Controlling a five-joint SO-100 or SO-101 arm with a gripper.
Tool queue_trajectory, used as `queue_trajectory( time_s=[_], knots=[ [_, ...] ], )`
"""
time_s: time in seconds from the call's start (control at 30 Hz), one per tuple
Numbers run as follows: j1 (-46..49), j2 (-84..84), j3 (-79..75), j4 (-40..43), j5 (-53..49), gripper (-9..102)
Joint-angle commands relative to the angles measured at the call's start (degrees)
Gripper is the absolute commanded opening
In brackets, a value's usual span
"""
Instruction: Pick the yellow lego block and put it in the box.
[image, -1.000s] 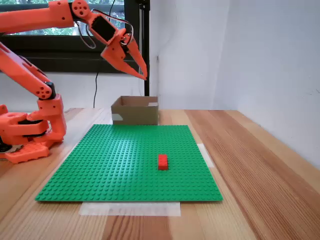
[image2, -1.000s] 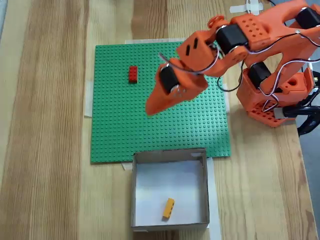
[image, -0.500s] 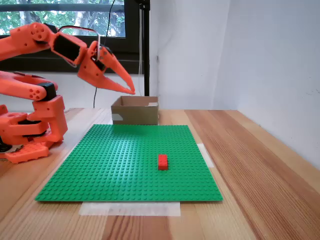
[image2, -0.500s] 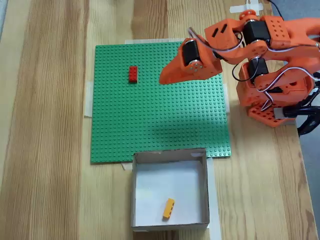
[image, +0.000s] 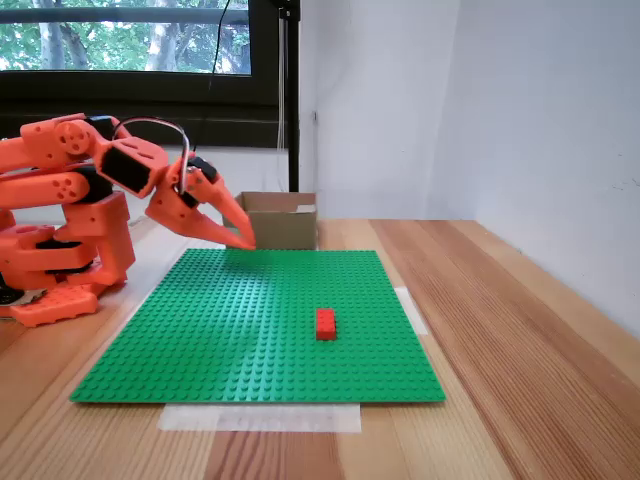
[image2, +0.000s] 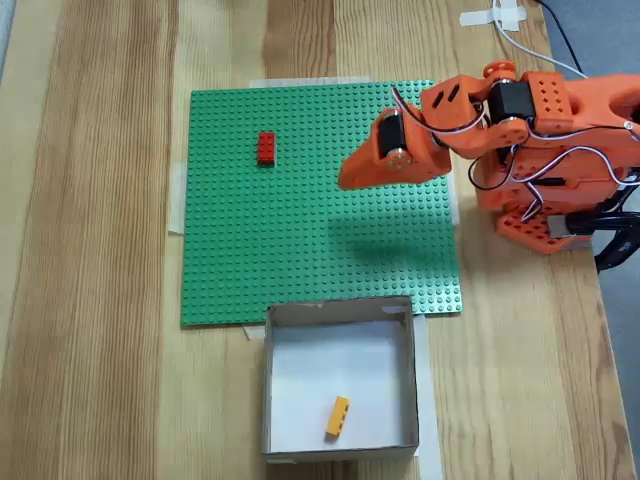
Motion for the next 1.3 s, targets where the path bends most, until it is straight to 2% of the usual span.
queue_trajectory(
  time_s=[0.0, 0.3, 0.57, 1.27],
  knots=[
    [0.88, 0.88, 1.05, -0.88, 0.53, -1],
    [0.97, 0.88, 4.31, -3.52, 0.09, -1],
    [0.97, 0.88, 5.45, 1.14, -1.32, -1],
    [0.26, 0.88, 5.45, 1.14, -2.46, -1]
  ],
)
